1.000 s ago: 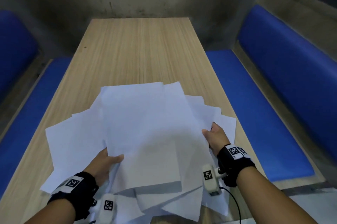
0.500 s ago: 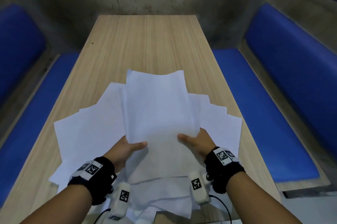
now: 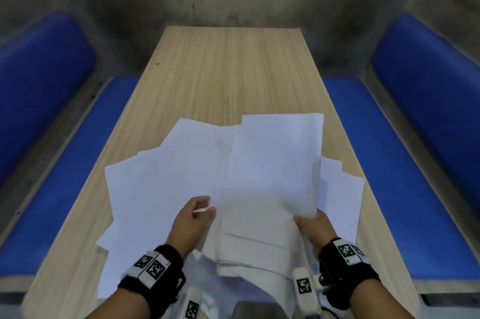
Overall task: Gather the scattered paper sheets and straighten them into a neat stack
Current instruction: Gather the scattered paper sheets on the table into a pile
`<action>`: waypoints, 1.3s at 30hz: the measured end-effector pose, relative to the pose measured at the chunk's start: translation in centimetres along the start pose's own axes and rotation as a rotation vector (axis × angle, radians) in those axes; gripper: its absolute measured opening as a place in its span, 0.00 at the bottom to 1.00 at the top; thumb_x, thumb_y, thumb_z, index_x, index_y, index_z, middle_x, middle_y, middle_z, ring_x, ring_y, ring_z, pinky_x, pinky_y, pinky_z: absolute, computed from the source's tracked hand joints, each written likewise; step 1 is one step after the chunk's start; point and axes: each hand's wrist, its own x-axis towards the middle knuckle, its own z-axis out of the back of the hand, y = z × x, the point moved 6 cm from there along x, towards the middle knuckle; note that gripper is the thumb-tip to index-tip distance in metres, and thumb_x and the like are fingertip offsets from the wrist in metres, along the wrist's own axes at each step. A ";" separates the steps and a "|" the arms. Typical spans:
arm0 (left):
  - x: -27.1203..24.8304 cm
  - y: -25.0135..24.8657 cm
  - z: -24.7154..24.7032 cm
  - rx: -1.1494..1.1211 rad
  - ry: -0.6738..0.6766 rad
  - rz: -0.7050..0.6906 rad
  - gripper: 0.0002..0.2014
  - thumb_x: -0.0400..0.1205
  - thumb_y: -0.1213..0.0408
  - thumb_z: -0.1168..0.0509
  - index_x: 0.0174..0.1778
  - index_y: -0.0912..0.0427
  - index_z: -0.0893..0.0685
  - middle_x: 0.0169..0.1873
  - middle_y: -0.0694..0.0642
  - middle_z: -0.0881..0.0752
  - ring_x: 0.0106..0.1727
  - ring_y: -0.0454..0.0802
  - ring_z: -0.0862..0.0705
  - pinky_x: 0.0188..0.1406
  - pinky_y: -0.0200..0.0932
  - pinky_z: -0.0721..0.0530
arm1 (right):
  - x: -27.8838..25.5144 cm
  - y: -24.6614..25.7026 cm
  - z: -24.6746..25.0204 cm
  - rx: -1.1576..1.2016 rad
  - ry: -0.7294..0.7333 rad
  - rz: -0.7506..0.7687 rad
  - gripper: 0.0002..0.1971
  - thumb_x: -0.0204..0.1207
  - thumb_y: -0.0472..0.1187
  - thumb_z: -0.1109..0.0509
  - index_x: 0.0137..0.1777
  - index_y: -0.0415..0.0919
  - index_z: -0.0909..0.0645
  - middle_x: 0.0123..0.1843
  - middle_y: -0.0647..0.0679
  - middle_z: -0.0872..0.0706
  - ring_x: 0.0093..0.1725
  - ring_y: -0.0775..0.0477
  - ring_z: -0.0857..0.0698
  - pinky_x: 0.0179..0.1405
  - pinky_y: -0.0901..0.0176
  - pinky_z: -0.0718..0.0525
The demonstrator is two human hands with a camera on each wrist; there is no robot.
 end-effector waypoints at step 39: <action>1.1 5.2 11.6 0.449 -0.308 0.350 0.16 0.74 0.59 0.33 0.56 0.61 0.16 0.71 0.66 0.28 0.64 0.67 0.23 0.64 0.55 0.20 | -0.9 2.8 -1.0 -0.383 -0.078 0.023 0.06 0.75 0.25 0.41 0.48 0.33 0.26 0.45 0.36 0.21 0.44 0.39 0.23 0.47 0.55 0.25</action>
